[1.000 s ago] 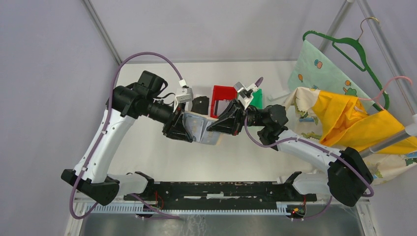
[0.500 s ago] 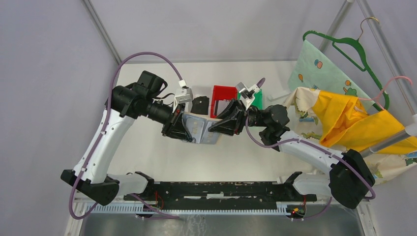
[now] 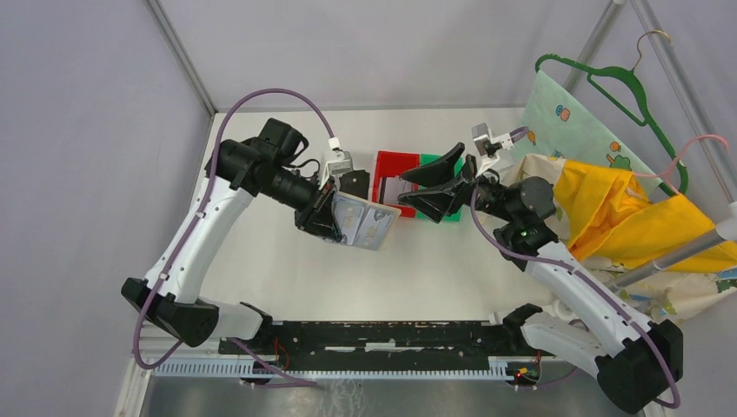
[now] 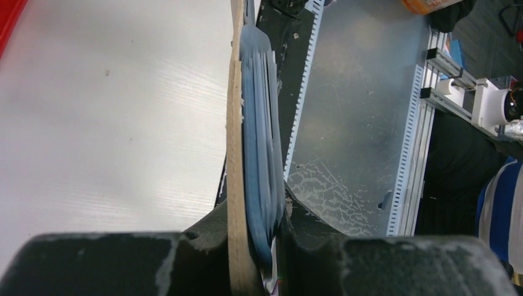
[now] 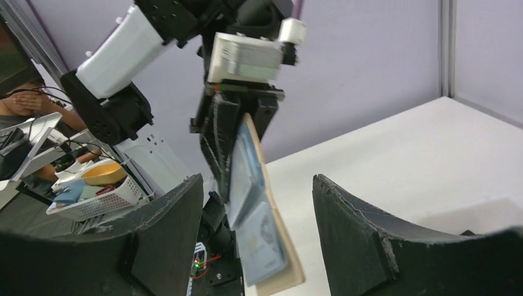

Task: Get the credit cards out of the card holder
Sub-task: Remove the credit card from the card holder.

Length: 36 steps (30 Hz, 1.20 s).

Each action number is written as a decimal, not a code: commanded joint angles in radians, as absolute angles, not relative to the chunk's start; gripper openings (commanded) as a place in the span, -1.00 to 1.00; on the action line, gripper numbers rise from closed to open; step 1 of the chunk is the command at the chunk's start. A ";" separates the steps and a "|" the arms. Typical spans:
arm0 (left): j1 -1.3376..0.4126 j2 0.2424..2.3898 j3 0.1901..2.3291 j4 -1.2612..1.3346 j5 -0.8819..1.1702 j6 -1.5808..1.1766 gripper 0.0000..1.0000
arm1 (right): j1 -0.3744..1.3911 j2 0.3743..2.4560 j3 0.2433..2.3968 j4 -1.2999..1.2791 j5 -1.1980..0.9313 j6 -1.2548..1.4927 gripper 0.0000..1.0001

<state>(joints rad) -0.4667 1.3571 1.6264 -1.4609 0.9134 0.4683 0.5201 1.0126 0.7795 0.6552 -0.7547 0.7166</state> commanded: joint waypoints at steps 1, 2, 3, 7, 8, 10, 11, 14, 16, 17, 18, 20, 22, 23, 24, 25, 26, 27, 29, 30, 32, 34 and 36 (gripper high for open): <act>-0.463 1.367 1.658 -1.406 0.849 0.376 -0.87 | 0.538 0.988 0.768 0.722 -0.721 0.797 0.39; -0.462 1.373 1.660 -1.406 0.851 0.371 -0.87 | 0.552 0.996 0.755 0.765 -0.728 0.820 0.37; -0.462 1.378 1.663 -1.408 0.858 0.372 -0.87 | 0.576 1.007 0.743 0.792 -0.732 0.832 0.36; -0.462 1.385 1.676 -1.401 0.876 0.361 -0.86 | 0.666 1.074 0.715 0.869 -0.738 0.861 0.32; -0.462 1.387 1.681 -1.401 0.875 0.359 -0.86 | 0.681 1.096 0.702 0.899 -0.741 0.881 0.30; -0.462 1.388 1.692 -1.410 0.883 0.360 -0.86 | 0.693 1.132 0.675 0.967 -0.745 0.920 0.27; -0.463 1.387 1.698 -1.417 0.891 0.367 -0.85 | 0.694 1.144 0.661 1.002 -0.748 0.940 0.26; -0.462 1.385 1.707 -1.430 0.905 0.377 -0.84 | 0.700 1.181 0.636 1.084 -0.755 0.988 0.21; -0.462 1.383 1.707 -1.433 0.913 0.383 -0.84 | 0.714 1.199 0.638 1.089 -0.755 0.986 0.20; -0.463 1.383 1.708 -1.433 0.915 0.385 -0.84 | 0.722 1.212 0.642 1.092 -0.756 0.988 0.19; -0.462 1.382 1.710 -1.433 0.918 0.386 -0.84 | 0.728 1.223 0.645 1.099 -0.756 0.990 0.18; -0.462 1.385 1.711 -1.434 0.927 0.387 -0.84 | 0.740 1.248 0.650 1.132 -0.758 1.011 0.16; -0.462 1.389 1.716 -1.440 0.938 0.390 -0.83 | 0.748 1.273 0.656 1.166 -0.762 1.033 0.12; -0.462 1.391 1.718 -1.444 0.944 0.390 -0.83 | 0.751 1.283 0.658 1.183 -0.762 1.042 0.09; -0.462 1.392 1.722 -1.448 0.946 0.390 -0.83 | 0.755 1.293 0.659 1.196 -0.764 1.053 0.06; -0.462 1.394 1.725 -1.451 0.949 0.391 -0.83 | 0.759 1.302 0.660 1.213 -0.764 1.063 0.03; -0.463 1.395 1.728 -1.453 0.951 0.390 -0.82 | 0.762 1.311 0.660 1.232 -0.764 1.073 0.00; -0.462 1.393 1.730 -1.455 0.950 0.391 -0.82 | 0.766 1.321 0.662 1.248 -0.764 1.086 -0.02; -0.462 1.393 1.729 -1.454 0.949 0.395 -0.81 | 0.772 1.339 0.667 1.291 -0.764 1.112 -0.08; -0.461 1.393 1.729 -1.455 0.947 0.396 -0.80 | 0.776 1.348 0.671 1.316 -0.765 1.125 -0.10; -0.462 1.396 1.727 -1.455 0.942 0.393 -0.76 | 0.781 1.371 0.682 1.371 -0.768 1.163 -0.16; -0.462 1.400 1.727 -1.456 0.932 0.392 -0.74 | 0.783 1.392 0.690 1.433 -0.769 1.206 -0.26; -0.462 1.405 1.729 -1.458 0.925 0.391 -0.70 | 0.787 1.411 0.697 1.477 -0.765 1.231 -0.33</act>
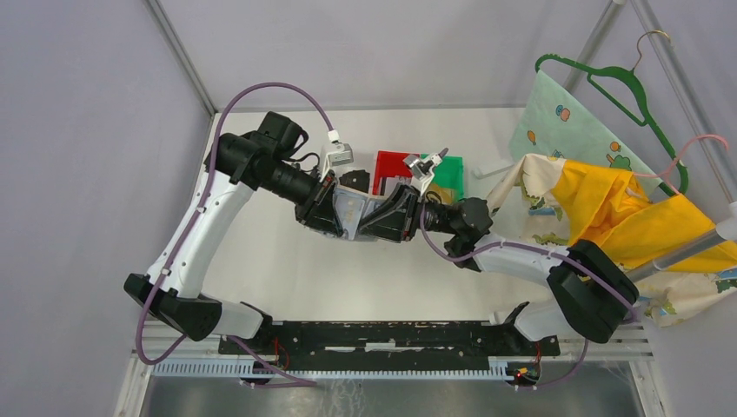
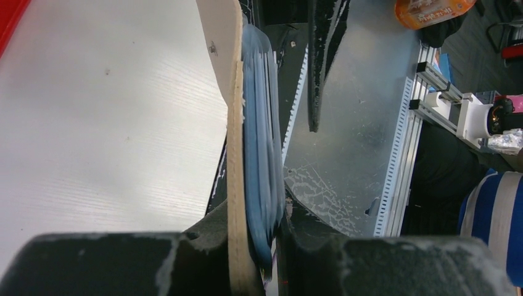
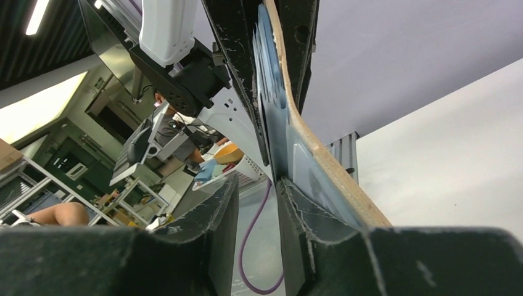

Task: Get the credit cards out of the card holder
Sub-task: Remove the credit card from the card holder.

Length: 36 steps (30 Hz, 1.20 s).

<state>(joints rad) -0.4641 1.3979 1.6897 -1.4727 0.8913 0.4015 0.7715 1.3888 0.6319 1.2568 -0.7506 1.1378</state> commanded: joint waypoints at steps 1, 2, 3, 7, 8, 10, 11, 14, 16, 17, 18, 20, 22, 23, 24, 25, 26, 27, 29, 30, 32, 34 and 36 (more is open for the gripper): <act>-0.462 1.406 1.730 -1.461 0.928 0.389 -0.68 | 0.790 1.417 0.704 1.473 -0.759 1.233 -0.38; -0.463 1.406 1.731 -1.461 0.934 0.388 -0.66 | 0.791 1.424 0.709 1.457 -0.748 1.229 -0.42; -0.461 1.407 1.733 -1.461 0.941 0.387 -0.62 | 0.794 1.429 0.714 1.440 -0.738 1.219 -0.44; -0.463 1.407 1.731 -1.459 0.961 0.383 -0.50 | 0.801 1.431 0.736 1.267 -0.668 1.139 -0.80; -0.462 1.407 1.728 -1.460 0.961 0.385 -0.48 | 0.801 1.427 0.736 1.225 -0.646 1.118 -0.85; -0.462 1.402 1.721 -1.464 0.960 0.392 -0.44 | 0.802 1.419 0.730 1.209 -0.618 1.109 -0.88; -0.462 1.399 1.716 -1.465 0.959 0.396 -0.43 | 0.803 1.419 0.727 1.216 -0.616 1.111 -0.89; -0.462 1.390 1.705 -1.465 0.960 0.403 -0.39 | 0.805 1.429 0.720 1.267 -0.629 1.139 -0.93; -0.462 1.387 1.705 -1.465 0.959 0.404 -0.37 | 0.804 1.436 0.706 1.318 -0.641 1.163 -1.00; -0.462 1.387 1.708 -1.465 0.959 0.404 -0.36 | 0.803 1.437 0.693 1.333 -0.641 1.171 -1.00; -0.462 1.383 1.710 -1.465 0.959 0.404 -0.35 | 0.804 1.435 0.679 1.354 -0.639 1.179 -1.00; -0.463 1.376 1.713 -1.465 0.959 0.406 -0.35 | 0.802 1.430 0.646 1.402 -0.637 1.197 -1.00; -0.462 1.368 1.715 -1.465 0.960 0.410 -0.35 | 0.799 1.427 0.617 1.432 -0.635 1.209 -1.00; -0.462 1.364 1.715 -1.465 0.959 0.411 -0.35 | 0.797 1.423 0.605 1.441 -0.634 1.210 -1.00; -0.463 1.361 1.715 -1.465 0.959 0.413 -0.35 | 0.794 1.420 0.592 1.448 -0.630 1.212 -1.00; -0.463 1.358 1.715 -1.465 0.960 0.414 -0.35 | 0.792 1.417 0.582 1.452 -0.629 1.213 -1.00; -0.463 1.357 1.715 -1.466 0.960 0.412 -0.35 | 0.791 1.414 0.574 1.458 -0.628 1.216 -1.00; -0.463 1.356 1.715 -1.465 0.960 0.411 -0.35 | 0.788 1.413 0.568 1.466 -0.627 1.219 -1.00; -0.462 1.354 1.715 -1.465 0.962 0.413 -0.37 | 0.787 1.411 0.563 1.479 -0.629 1.225 -1.00; -0.462 1.355 1.716 -1.467 0.963 0.412 -0.41 | 0.785 1.410 0.562 1.480 -0.631 1.224 -1.00; -0.462 1.353 1.714 -1.465 0.969 0.412 -0.49 | 0.784 1.404 0.557 1.479 -0.633 1.221 -1.00; -0.462 1.354 1.712 -1.465 0.972 0.412 -0.55 | 0.784 1.397 0.554 1.475 -0.633 1.215 -1.00; -0.462 1.356 1.712 -1.465 0.974 0.411 -0.58 | 0.783 1.390 0.551 1.460 -0.640 1.204 -1.00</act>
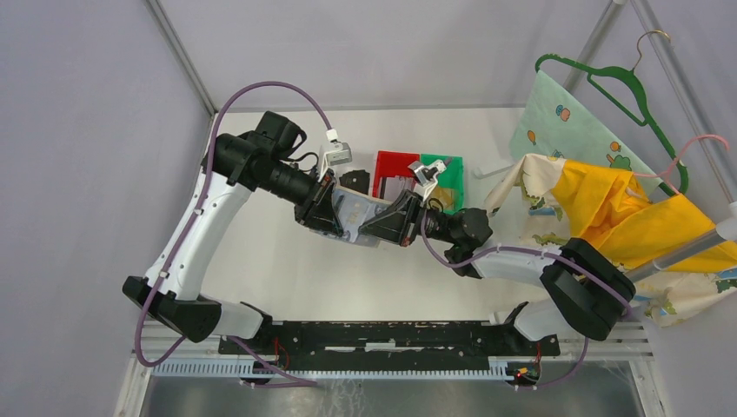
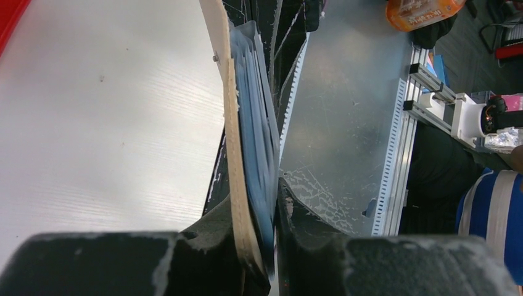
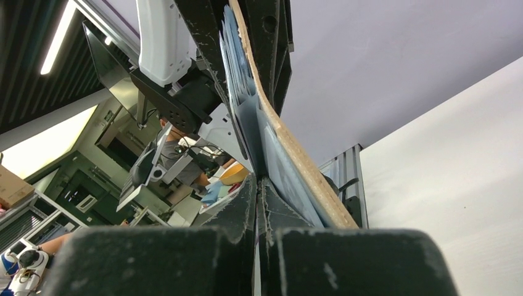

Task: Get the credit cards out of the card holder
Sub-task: Remove the credit card from the card holder.

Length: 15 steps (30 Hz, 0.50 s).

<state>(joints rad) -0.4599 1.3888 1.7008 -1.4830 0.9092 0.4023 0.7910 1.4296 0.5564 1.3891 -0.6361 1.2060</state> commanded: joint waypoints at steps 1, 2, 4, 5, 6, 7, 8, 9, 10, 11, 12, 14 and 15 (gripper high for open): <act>-0.462 1.357 1.712 -1.466 0.974 0.410 -0.58 | 0.781 1.386 0.549 1.454 -0.641 1.198 -1.00; -0.463 1.358 1.712 -1.466 0.975 0.408 -0.59 | 0.782 1.381 0.546 1.448 -0.641 1.192 -1.00; -0.462 1.356 1.712 -1.466 0.973 0.409 -0.59 | 0.781 1.372 0.546 1.426 -0.645 1.176 -1.00; -0.462 1.356 1.713 -1.466 0.971 0.408 -0.58 | 0.780 1.369 0.546 1.416 -0.646 1.169 -1.00; -0.462 1.357 1.714 -1.466 0.971 0.407 -0.58 | 0.779 1.365 0.546 1.407 -0.650 1.162 -1.00; -0.463 1.357 1.715 -1.466 0.971 0.405 -0.57 | 0.778 1.359 0.543 1.392 -0.652 1.154 -1.00; -0.462 1.357 1.716 -1.466 0.969 0.404 -0.56 | 0.777 1.355 0.539 1.385 -0.652 1.147 -1.00; -0.462 1.356 1.716 -1.467 0.966 0.403 -0.54 | 0.775 1.349 0.537 1.378 -0.652 1.142 -1.00; -0.463 1.356 1.717 -1.466 0.964 0.402 -0.52 | 0.773 1.346 0.535 1.367 -0.654 1.137 -1.00; -0.463 1.356 1.717 -1.465 0.963 0.402 -0.50 | 0.772 1.342 0.533 1.361 -0.657 1.131 -1.00; -0.463 1.356 1.717 -1.466 0.962 0.400 -0.49 | 0.769 1.338 0.531 1.349 -0.659 1.125 -1.00; -0.461 1.355 1.721 -1.466 0.961 0.397 -0.47 | 0.764 1.326 0.526 1.320 -0.663 1.103 -1.00; -0.462 1.355 1.723 -1.466 0.962 0.396 -0.46 | 0.763 1.320 0.523 1.309 -0.662 1.094 -1.00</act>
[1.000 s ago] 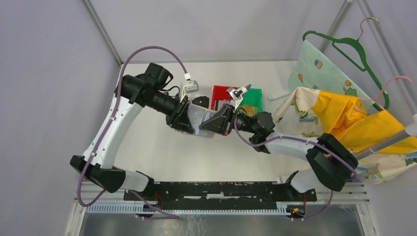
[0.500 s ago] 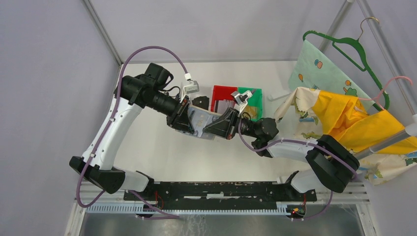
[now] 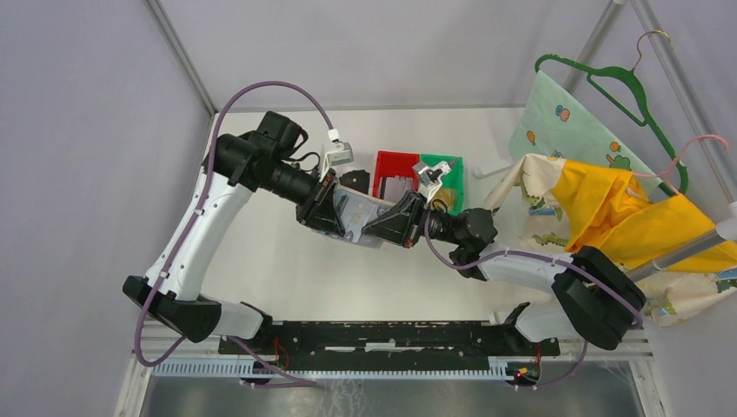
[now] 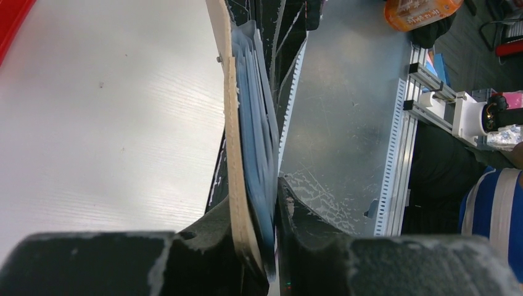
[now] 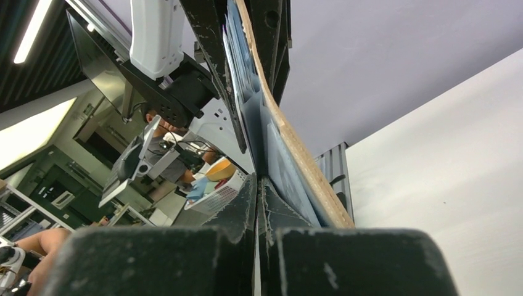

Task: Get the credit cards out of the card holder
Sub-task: Remove the credit card from the card holder.

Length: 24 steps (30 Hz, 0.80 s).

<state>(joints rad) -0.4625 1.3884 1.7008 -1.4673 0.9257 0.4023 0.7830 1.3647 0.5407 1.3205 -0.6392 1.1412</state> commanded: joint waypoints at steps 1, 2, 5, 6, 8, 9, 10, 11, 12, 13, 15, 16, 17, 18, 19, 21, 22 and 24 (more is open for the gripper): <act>-0.462 1.355 1.724 -1.465 0.963 0.397 -0.46 | 0.760 1.316 0.526 1.288 -0.664 1.079 -1.00; -0.462 1.355 1.726 -1.465 0.963 0.397 -0.46 | 0.755 1.312 0.526 1.272 -0.665 1.073 -1.00; -0.462 1.357 1.727 -1.465 0.965 0.394 -0.44 | 0.749 1.312 0.525 1.292 -0.669 1.084 -1.00; -0.462 1.357 1.727 -1.465 0.968 0.397 -0.45 | 0.750 1.313 0.527 1.298 -0.669 1.087 -1.00; -0.462 1.358 1.723 -1.465 0.979 0.401 -0.54 | 0.751 1.319 0.539 1.314 -0.670 1.100 -1.00; -0.462 1.360 1.723 -1.465 0.986 0.401 -0.62 | 0.754 1.322 0.543 1.329 -0.669 1.112 -0.98; -0.462 1.363 1.723 -1.466 0.993 0.399 -0.71 | 0.758 1.326 0.545 1.353 -0.666 1.128 -0.87; -0.462 1.366 1.723 -1.465 0.999 0.394 -0.79 | 0.761 1.330 0.548 1.372 -0.666 1.142 -0.66; -0.462 1.369 1.723 -1.467 1.003 0.391 -0.84 | 0.767 1.335 0.552 1.405 -0.666 1.161 -0.48; -0.462 1.371 1.724 -1.465 1.006 0.392 -0.87 | 0.770 1.342 0.553 1.442 -0.665 1.181 -0.33; -0.462 1.374 1.726 -1.465 1.008 0.395 -0.90 | 0.772 1.360 0.554 1.523 -0.658 1.236 -0.10; -0.462 1.375 1.727 -1.465 1.008 0.394 -0.90 | 0.774 1.370 0.556 1.551 -0.654 1.258 -0.05; -0.462 1.376 1.728 -1.465 1.009 0.392 -0.90 | 0.776 1.378 0.562 1.564 -0.653 1.268 -0.03; -0.462 1.378 1.729 -1.465 1.010 0.391 -0.90 | 0.777 1.383 0.570 1.562 -0.653 1.269 -0.03; -0.462 1.376 1.729 -1.465 1.012 0.390 -0.90 | 0.781 1.387 0.580 1.555 -0.651 1.267 -0.03; -0.463 1.378 1.731 -1.465 1.010 0.390 -0.90 | 0.785 1.401 0.600 1.555 -0.653 1.270 -0.11; -0.463 1.377 1.733 -1.465 1.008 0.387 -0.90 | 0.787 1.409 0.609 1.557 -0.655 1.278 -0.21; -0.462 1.376 1.737 -1.465 1.006 0.386 -0.90 | 0.787 1.421 0.615 1.580 -0.656 1.297 -0.44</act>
